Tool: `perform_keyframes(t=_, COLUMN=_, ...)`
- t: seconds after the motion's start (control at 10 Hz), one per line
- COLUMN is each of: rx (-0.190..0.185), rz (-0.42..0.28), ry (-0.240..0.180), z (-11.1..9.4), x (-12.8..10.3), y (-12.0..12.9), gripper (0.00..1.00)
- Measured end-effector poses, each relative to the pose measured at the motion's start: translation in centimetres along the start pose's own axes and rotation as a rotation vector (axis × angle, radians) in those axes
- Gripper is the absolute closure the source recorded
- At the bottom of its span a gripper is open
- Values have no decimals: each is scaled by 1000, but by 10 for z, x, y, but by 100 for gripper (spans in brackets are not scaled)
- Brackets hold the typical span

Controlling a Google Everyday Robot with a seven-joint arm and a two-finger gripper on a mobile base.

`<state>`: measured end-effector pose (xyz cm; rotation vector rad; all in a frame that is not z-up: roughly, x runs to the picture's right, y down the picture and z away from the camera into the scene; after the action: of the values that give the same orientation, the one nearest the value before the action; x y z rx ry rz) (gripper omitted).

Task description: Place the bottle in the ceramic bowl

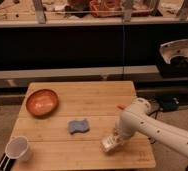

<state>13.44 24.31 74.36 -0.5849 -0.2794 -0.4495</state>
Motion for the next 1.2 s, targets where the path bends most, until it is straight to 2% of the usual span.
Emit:
perform_keyframes(t=0.4, rx=22, rz=-33, ry=12, z=-4, x=-2, y=-16, gripper=100)
perform_keyframes(t=0.8, rx=62, rz=-101, ry=31, z=-30, x=-15, y=-69, gripper=100)
perform_keyframes(t=1.1, rx=65, rz=-136, ry=46, z=-35, x=-15, y=-82, gripper=100)
perform_keyframes(t=1.2, rx=68, rz=-159, ry=41, z=-38, x=-24, y=-94, gripper=100)
